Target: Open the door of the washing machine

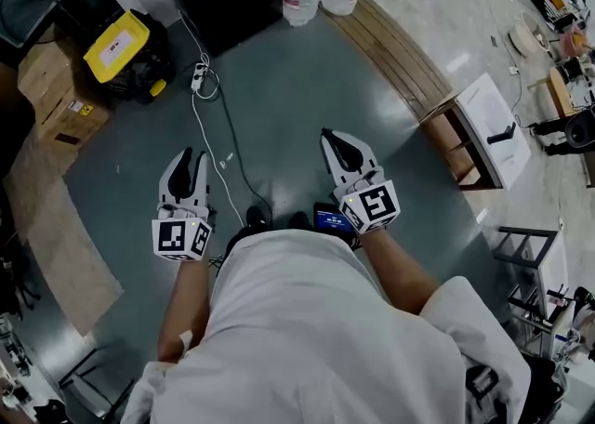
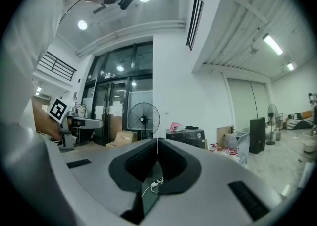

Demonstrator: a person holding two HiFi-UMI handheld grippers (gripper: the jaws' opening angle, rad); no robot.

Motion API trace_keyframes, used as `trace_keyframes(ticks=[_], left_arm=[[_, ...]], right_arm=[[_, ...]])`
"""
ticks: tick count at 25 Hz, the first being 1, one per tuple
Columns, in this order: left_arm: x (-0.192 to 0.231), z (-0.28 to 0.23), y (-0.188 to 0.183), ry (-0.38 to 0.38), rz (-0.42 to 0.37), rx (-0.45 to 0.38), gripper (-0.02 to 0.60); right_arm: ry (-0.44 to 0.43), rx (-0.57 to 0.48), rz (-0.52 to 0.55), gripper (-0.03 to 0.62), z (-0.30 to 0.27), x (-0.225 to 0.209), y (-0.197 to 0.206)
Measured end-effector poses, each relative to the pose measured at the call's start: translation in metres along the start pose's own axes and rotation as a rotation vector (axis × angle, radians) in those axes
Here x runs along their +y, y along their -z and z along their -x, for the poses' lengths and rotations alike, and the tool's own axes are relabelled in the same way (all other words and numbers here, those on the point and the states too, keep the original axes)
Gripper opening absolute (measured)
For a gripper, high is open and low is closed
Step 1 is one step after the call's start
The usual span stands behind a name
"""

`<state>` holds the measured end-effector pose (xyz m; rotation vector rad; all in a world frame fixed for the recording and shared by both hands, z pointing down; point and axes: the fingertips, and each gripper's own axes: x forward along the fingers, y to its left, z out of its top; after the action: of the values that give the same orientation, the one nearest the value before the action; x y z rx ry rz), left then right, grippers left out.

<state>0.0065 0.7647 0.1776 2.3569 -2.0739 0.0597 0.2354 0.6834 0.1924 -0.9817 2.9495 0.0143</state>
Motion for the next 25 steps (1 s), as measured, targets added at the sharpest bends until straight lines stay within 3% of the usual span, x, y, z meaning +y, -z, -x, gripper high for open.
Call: trace_keyframes(ticks=[9,16,25], left_arm=[[-0.027,0.005,0.012,-0.023,0.017,0.014,0.115],[-0.025,0.003,0.02,-0.029,0.02,0.033,0.11],[0.002,-0.055,0.033,0.02,0.049,0.035,0.107]], right_arm=[[0.01,0.006,-0.016,0.032,0.026,-0.028,0.015],[0.053,0.005,-0.051,0.032,0.027,-0.049,0.024],[0.107,0.047,-0.048,0.032,-0.008,-0.075,0.029]])
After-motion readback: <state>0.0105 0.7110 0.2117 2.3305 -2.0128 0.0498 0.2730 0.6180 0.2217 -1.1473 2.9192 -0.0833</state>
